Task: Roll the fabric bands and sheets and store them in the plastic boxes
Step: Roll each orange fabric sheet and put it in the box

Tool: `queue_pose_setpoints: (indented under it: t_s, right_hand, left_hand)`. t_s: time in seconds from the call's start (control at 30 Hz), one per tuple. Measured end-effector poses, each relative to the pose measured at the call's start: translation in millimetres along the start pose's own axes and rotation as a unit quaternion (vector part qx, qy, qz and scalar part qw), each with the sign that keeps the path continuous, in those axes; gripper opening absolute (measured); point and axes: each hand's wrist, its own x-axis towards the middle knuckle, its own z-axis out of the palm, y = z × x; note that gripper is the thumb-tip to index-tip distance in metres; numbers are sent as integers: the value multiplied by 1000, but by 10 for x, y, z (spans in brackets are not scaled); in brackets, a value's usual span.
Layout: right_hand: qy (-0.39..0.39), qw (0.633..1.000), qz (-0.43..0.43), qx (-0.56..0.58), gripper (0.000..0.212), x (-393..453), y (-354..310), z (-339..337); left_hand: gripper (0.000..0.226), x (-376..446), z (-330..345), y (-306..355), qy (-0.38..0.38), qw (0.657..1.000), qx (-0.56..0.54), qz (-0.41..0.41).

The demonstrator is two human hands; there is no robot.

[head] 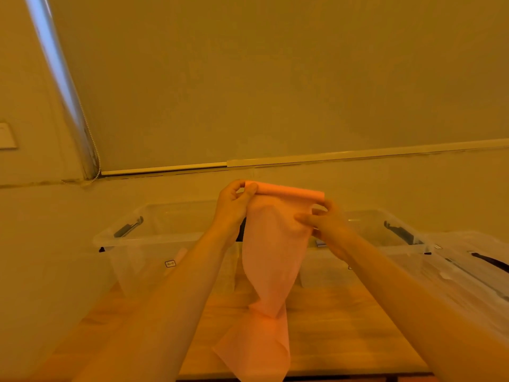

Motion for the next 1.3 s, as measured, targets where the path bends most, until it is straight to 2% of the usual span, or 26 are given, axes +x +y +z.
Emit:
queue_pose_setpoints:
  t_s: [0.13, 0.27, 0.5, 0.67, 0.77, 0.97, 1.13, 1.2, 1.3]
  right_hand:
    - [-26, 999, 34, -10, 33, -55, 251, -10]
    - [-37, 998, 52, -1, 17, -158, 404, 4]
    - [-68, 994, 56, 72, 17, -258, 385, 23]
    - [-107, 993, 50, -28, 36, -374, 421, 81]
    - [-99, 993, 60, -36, 26, -449, 527, 103]
    - [-92, 987, 99, 92, 17, -478, 545, 102]
    - [-117, 980, 84, 139, 22, -400, 237, 91]
    - [-130, 983, 78, 104, 21, -395, 193, 84]
    - [-125, 990, 65, -21, 31, -430, 286, 69]
  left_hand:
    - [29, 12, -30, -11, 29, 999, -28, -17]
    - [29, 48, -109, -23, 41, 998, -36, -19]
    - [31, 98, -199, -62, 59, 996, -57, -36]
    - [28, 109, -163, -6, 58, 993, -96, -43]
    - [30, 127, -154, 18, 58, 992, -104, -40]
    - [34, 200, -240, 32, 60, 991, -113, -28]
    - [31, 346, -387, 154, 57, 993, -105, -1]
    - [30, 380, -434, 186, 54, 993, -108, 0]
    - [21, 400, -462, 186, 56, 991, -118, 5]
